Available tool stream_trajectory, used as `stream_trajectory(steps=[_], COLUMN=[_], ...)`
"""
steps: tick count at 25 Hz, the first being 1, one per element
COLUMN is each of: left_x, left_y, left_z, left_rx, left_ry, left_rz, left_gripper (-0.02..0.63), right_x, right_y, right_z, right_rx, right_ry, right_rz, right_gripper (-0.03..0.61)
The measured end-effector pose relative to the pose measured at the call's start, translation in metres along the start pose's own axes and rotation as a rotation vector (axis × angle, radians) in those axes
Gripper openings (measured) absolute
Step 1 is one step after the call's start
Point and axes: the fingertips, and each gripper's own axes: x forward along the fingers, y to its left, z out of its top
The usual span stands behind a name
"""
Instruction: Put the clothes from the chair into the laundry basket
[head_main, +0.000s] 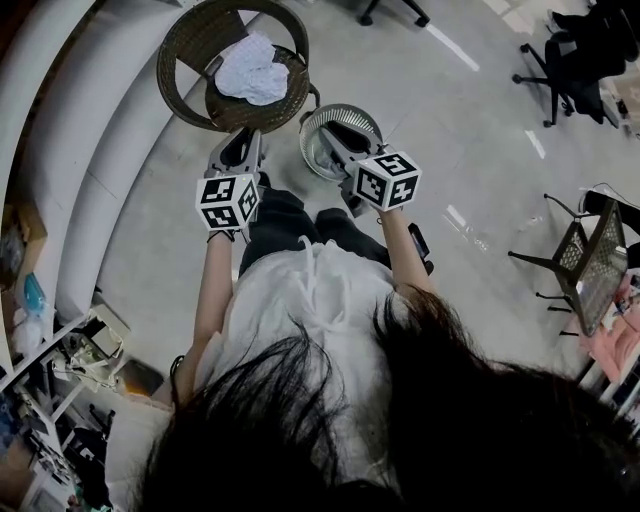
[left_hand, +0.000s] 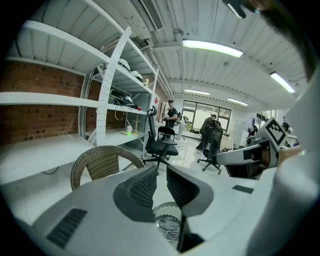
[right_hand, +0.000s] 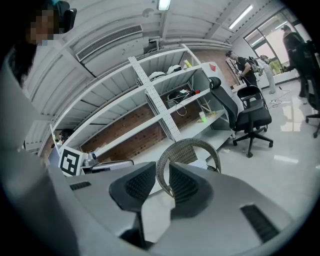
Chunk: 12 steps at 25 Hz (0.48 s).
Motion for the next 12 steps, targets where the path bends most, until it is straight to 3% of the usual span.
stream_trajectory(steps=[12], left_x=[0.03], left_y=[0.125], left_z=[0.009], left_rx=[0.006], left_ry=[0.068], left_rz=[-0.036], left_gripper=[0.074], right_x=[0.128], right_y=[0.013], right_z=[-0.014], right_rx=[0.013], right_ry=[0.102], right_rz=[-0.078], right_gripper=[0.094])
